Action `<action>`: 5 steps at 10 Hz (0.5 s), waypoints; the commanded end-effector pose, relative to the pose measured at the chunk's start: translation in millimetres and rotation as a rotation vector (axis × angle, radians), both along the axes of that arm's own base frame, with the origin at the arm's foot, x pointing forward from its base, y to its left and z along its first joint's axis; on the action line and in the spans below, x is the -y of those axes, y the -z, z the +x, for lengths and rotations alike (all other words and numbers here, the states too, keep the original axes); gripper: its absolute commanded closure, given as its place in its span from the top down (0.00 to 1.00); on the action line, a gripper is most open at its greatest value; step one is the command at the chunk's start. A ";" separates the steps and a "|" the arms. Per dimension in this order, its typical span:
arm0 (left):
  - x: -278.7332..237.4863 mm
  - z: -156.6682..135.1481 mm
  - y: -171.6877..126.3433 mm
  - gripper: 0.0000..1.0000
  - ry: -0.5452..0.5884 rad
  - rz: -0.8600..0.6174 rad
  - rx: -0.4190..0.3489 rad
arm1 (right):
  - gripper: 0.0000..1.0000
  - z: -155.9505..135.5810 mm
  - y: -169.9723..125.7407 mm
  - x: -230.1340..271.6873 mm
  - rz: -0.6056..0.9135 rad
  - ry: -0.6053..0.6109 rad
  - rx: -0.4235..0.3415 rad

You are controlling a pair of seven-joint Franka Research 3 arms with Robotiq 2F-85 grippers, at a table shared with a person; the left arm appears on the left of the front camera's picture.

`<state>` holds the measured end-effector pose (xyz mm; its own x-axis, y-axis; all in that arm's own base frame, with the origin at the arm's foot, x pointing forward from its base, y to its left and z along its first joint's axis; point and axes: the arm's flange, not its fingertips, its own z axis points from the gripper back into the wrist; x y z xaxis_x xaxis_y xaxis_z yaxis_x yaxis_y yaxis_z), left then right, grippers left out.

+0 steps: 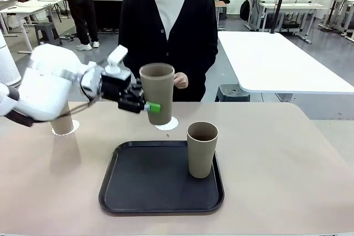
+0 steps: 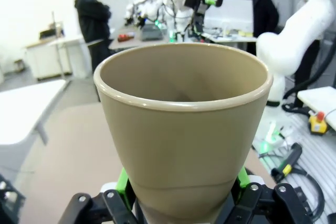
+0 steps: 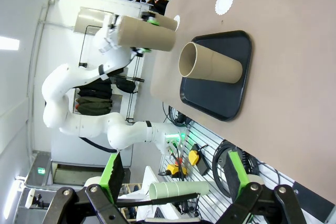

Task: Place coasters on the table and set cups on them.
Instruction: Take one Reusable plastic cup from the Flat Tray and place it on a coaster set by the human.

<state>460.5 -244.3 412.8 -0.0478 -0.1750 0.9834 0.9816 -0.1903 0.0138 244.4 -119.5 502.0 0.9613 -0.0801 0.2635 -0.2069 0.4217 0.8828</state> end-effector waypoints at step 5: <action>5.2 -12.5 -49.0 0.28 -0.024 0.017 -0.004 | 1.00 0.9 0.0 -0.4 0.013 -0.005 0.007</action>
<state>447.2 -249.6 462.6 -0.0337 -0.2000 0.9792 0.9874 -0.1581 0.0017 244.4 -119.5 502.0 0.9613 -0.0801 0.2635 -0.2068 0.4217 0.8828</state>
